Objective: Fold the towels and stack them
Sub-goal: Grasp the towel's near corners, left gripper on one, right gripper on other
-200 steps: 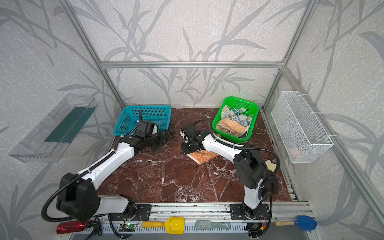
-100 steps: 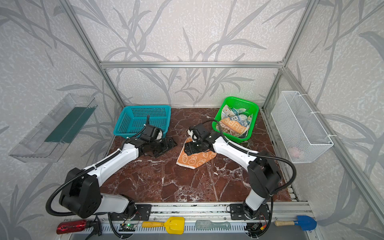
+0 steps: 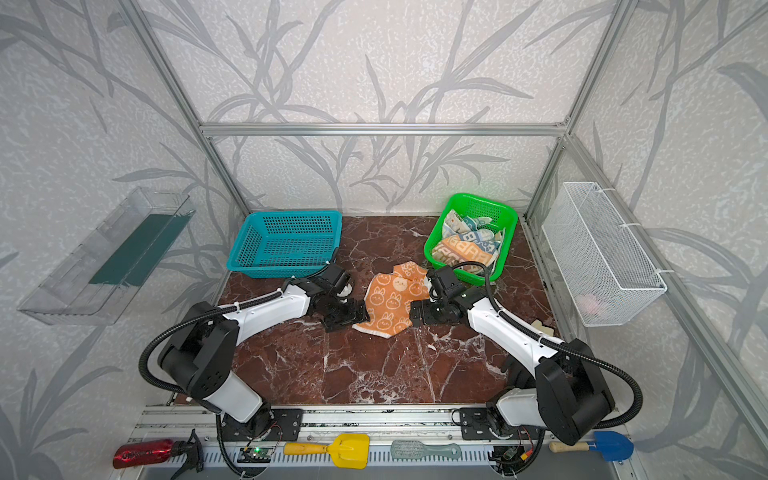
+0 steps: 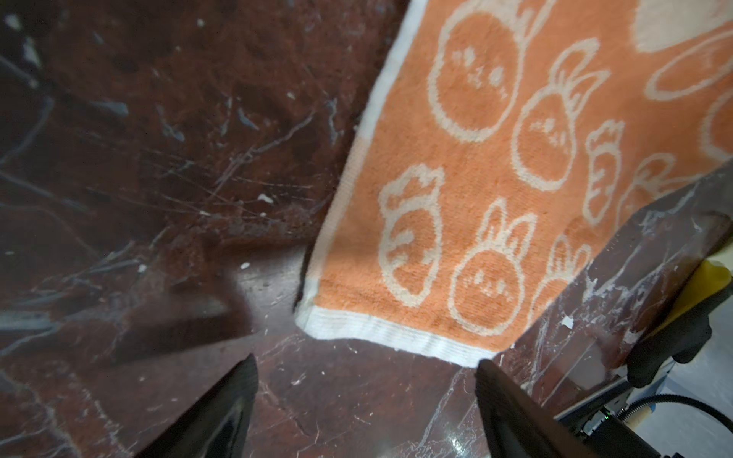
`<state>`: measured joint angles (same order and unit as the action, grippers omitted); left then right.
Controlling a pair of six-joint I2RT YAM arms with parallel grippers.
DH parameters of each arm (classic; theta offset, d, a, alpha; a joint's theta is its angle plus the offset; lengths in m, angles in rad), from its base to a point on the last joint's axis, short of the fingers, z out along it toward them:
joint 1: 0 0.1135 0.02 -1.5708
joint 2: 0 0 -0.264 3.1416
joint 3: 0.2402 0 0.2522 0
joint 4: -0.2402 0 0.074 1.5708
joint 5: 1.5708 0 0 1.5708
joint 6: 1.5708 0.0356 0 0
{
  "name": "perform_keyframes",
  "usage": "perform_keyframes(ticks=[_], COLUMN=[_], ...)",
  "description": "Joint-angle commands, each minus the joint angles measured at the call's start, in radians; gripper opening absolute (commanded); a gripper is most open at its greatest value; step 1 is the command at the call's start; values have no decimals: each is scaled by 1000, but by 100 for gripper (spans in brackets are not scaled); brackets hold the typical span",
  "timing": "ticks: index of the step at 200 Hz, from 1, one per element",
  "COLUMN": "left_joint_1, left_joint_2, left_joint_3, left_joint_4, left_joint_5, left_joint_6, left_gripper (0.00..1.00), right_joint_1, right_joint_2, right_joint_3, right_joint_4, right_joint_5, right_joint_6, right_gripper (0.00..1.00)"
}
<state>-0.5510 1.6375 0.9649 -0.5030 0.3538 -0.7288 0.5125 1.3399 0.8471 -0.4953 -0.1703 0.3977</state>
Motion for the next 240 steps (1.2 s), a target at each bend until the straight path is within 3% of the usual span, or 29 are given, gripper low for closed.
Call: perform_keyframes(ticks=[1, 48, 68, 84, 140, 150, 162, 187, 207, 229, 240], left_joint_1=[-7, -33, -43, -43, -45, -45, -47, -47, -45, -45, -44], left_joint_2=[24, 85, 106, 120, 162, 165, 166, 134, 84, 27, -1], left_joint_3=[0, 12, 8, 2, 37, 47, 58, 68, 75, 80, 78], left_joint_4=[-6, 19, 27, 34, 81, 87, 90, 89, 75, 54, 49], left_joint_5=[-35, -39, -53, -71, -126, -129, -127, -115, -122, -133, -142], left_joint_6=[26, 34, 34, 35, 29, 29, 25, 10, 1, -4, -9], left_gripper=[83, 66, 56, 42, 26, 19, 0, 0, 0, 0, 0], right_joint_1=[-9, -61, -70, -72, -73, -74, -75, -73, -70, -58, -49], right_joint_2=[-41, -24, -9, 8, 122, 141, 170, 225, 275, 327, 347], right_joint_3=[-25, -68, -75, -84, -92, -97, -100, -115, -96, -38, 2], right_joint_4=[9, 51, 74, 105, 209, 228, 250, 345, 407, 419, 403], right_joint_5=[-13, -52, -58, -73, -120, -118, -115, -136, -136, -131, -128], right_joint_6=[16, 39, 47, 55, 74, 79, 84, 110, 134, 145, 143], right_gripper=[99, 99, 99, 99, 99, 99, 100, 91, 78, 54, 36])
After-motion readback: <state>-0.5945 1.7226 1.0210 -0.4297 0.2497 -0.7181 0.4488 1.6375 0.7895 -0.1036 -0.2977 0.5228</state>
